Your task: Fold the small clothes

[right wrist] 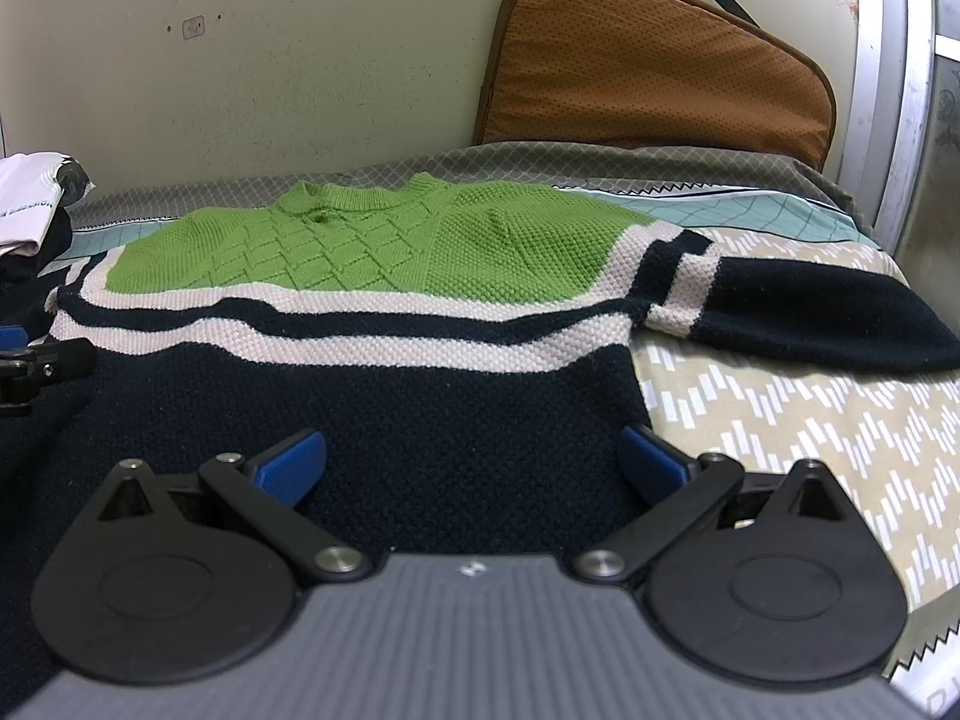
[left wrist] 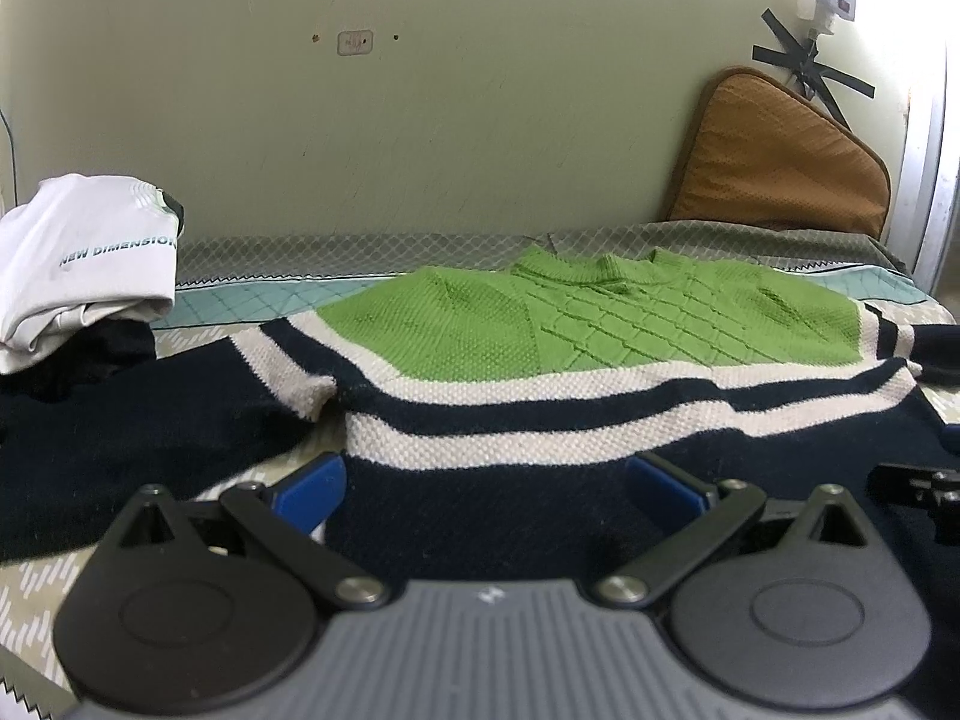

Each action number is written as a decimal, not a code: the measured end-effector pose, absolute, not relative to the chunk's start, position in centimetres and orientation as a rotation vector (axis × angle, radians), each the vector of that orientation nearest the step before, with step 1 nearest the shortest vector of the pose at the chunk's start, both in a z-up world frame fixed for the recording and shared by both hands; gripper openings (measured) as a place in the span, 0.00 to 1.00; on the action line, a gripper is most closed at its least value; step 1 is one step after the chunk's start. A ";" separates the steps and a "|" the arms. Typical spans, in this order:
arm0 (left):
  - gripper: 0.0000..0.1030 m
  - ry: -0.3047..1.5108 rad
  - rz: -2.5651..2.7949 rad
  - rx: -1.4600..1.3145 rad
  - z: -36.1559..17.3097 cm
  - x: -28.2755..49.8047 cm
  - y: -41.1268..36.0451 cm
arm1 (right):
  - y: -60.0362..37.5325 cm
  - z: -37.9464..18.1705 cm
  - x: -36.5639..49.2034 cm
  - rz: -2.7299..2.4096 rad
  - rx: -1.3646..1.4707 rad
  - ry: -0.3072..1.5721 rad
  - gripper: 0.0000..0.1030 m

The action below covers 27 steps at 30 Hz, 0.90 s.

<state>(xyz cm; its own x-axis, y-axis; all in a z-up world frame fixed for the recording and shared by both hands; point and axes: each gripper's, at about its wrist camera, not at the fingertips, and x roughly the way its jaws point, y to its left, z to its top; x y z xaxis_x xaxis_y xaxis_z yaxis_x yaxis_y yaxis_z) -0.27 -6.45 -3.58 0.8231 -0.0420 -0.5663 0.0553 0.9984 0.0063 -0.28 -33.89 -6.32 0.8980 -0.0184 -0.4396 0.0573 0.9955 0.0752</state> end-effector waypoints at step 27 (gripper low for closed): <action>1.00 0.517 0.171 -0.091 -2.3 -13.1 9.1 | -33.1 -5.7 -1.2 0.012 0.044 0.398 0.51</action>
<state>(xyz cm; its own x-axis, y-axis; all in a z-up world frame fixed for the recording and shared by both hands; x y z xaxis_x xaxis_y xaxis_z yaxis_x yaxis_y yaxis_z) -13.14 9.07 -2.33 0.8556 0.1394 -0.4984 -0.1851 0.9818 -0.0432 -1.20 -33.14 -5.65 0.9216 0.0204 -0.3876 -0.0031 0.9990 0.0453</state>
